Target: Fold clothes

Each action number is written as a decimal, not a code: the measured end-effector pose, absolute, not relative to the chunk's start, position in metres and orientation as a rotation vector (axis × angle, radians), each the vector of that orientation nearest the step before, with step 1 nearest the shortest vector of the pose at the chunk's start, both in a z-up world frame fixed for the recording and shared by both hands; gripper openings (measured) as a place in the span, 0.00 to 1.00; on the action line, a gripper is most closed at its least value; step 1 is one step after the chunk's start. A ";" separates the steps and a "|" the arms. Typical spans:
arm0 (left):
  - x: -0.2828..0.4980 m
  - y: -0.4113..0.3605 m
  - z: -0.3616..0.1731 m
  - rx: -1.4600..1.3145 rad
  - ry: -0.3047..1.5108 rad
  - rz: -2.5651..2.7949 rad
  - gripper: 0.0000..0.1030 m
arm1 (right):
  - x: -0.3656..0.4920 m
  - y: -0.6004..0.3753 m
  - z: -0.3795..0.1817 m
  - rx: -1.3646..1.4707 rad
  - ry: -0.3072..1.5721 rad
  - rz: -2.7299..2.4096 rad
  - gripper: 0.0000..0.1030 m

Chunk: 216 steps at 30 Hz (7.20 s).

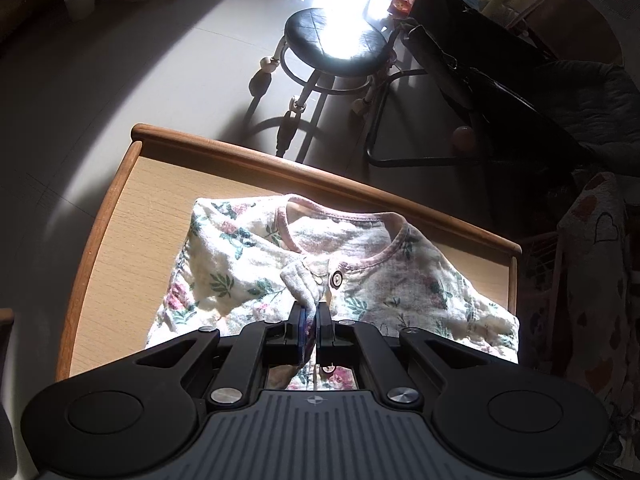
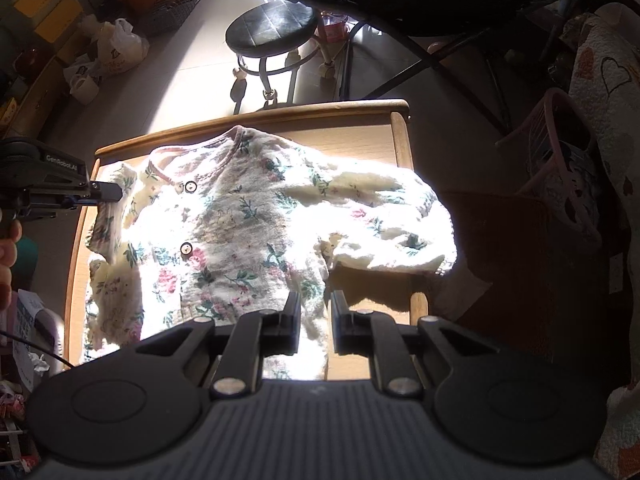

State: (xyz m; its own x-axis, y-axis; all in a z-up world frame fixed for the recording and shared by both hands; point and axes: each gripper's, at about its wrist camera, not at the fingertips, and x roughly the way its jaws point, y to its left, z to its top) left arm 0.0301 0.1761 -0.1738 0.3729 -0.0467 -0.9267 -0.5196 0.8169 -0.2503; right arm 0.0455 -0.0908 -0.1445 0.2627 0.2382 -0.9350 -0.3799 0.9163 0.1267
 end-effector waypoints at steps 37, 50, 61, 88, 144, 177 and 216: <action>0.056 0.104 -0.229 -0.584 1.264 0.379 0.54 | 0.103 -0.158 -0.174 -0.157 1.317 0.513 0.15; 0.050 0.086 -0.215 -0.621 1.270 0.361 0.54 | 0.143 -0.206 -0.198 0.019 1.324 0.391 0.15; 0.017 0.070 -0.208 -0.627 1.326 0.375 0.54 | 0.179 -0.215 -0.236 0.122 1.362 0.344 0.15; 0.007 0.072 -0.210 -0.670 1.343 0.416 0.54 | 0.176 -0.230 -0.270 0.330 1.431 0.427 0.39; -0.018 0.144 -0.183 -0.698 1.306 0.445 0.54 | 0.123 -0.083 -0.175 -0.091 1.268 0.553 0.05; -0.035 0.259 -0.192 -0.618 1.357 0.287 0.54 | 0.049 0.083 -0.223 -0.208 1.344 0.462 0.06; -0.076 0.255 -0.211 -0.587 1.371 0.341 0.54 | 0.012 0.019 -0.186 -0.191 1.280 0.580 0.31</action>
